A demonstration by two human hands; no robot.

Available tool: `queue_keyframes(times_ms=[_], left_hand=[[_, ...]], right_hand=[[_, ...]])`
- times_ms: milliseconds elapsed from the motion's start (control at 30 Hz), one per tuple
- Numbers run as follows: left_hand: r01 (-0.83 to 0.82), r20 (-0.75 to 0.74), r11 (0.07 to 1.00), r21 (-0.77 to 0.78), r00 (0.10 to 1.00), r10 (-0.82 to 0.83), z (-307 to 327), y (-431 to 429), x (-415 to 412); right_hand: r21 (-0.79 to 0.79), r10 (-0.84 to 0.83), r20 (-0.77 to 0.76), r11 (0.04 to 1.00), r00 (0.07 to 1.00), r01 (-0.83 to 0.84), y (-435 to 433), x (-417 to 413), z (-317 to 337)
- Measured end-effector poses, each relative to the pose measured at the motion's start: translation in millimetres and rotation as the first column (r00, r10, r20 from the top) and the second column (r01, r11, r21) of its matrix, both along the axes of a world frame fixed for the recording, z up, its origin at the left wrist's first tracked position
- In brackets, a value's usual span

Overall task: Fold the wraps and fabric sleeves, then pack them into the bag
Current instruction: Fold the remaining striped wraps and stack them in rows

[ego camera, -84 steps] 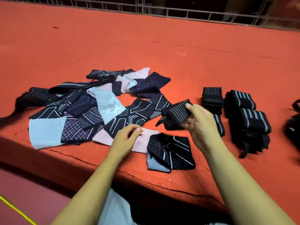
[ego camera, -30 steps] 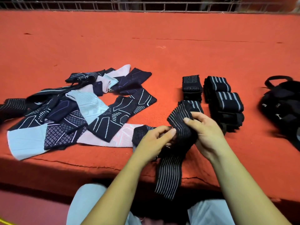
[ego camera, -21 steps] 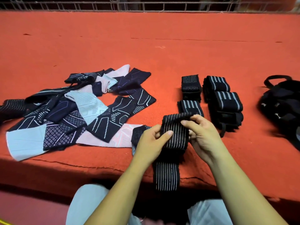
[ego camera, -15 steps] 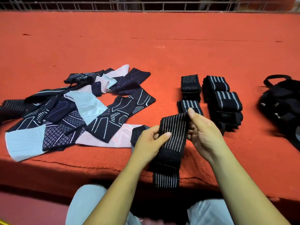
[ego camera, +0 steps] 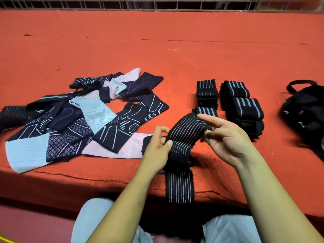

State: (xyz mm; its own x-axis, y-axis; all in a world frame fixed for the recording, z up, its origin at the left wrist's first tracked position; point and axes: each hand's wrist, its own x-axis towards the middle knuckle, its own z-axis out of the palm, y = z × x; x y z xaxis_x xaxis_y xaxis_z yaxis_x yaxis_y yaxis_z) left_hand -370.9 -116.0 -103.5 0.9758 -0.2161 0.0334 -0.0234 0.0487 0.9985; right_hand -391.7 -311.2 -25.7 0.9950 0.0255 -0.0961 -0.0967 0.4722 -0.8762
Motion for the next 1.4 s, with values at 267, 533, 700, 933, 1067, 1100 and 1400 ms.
queue_keyframes(times_ms=[267, 533, 700, 933, 1067, 1100, 1400], left_hand=[[0.476, -0.193, 0.828, -0.297, 0.819, -0.540, 20.7, -9.8, -21.1], [0.395, -0.288, 0.743, -0.541, 0.743, -0.604, 21.8, -8.7, -28.4], [0.199, -0.450, 0.839, -0.507, 0.769, -0.454, 13.7, -15.2, -19.6], [0.047, -0.483, 0.772, -0.634, 0.756, -0.443, -1.9, -18.2, -4.8], [-0.113, -0.556, 0.767, -0.632, 0.756, -0.346, -12.3, -21.1, 4.3], [-0.139, -0.583, 0.782, -0.608, 0.746, -0.322, -13.0, -20.3, 4.8], [-0.152, -0.619, 0.807, -0.571, 0.725, -0.302, -20.9, -18.0, 9.5]], right_hand=[[-0.557, -0.014, 0.254, 0.815, 0.967, 0.158, 11.0, 8.1, 19.2], [-0.650, -0.125, 0.285, 0.703, 0.950, 0.288, 17.2, 22.2, 26.4], [-0.748, -0.133, 0.394, 0.529, 0.909, 0.402, 18.3, 35.3, 25.2], [-0.619, -0.210, 0.480, 0.607, 0.852, 0.498, 30.6, 24.9, 8.9], [-0.678, -0.077, 0.498, 0.586, 0.864, 0.444, 40.6, 2.2, -20.0], [-0.709, -0.038, 0.498, 0.558, 0.866, 0.432, 42.0, -5.4, -29.2], [-0.852, 0.163, 0.480, 0.321, 0.862, 0.414, 48.5, -47.0, -90.0]])
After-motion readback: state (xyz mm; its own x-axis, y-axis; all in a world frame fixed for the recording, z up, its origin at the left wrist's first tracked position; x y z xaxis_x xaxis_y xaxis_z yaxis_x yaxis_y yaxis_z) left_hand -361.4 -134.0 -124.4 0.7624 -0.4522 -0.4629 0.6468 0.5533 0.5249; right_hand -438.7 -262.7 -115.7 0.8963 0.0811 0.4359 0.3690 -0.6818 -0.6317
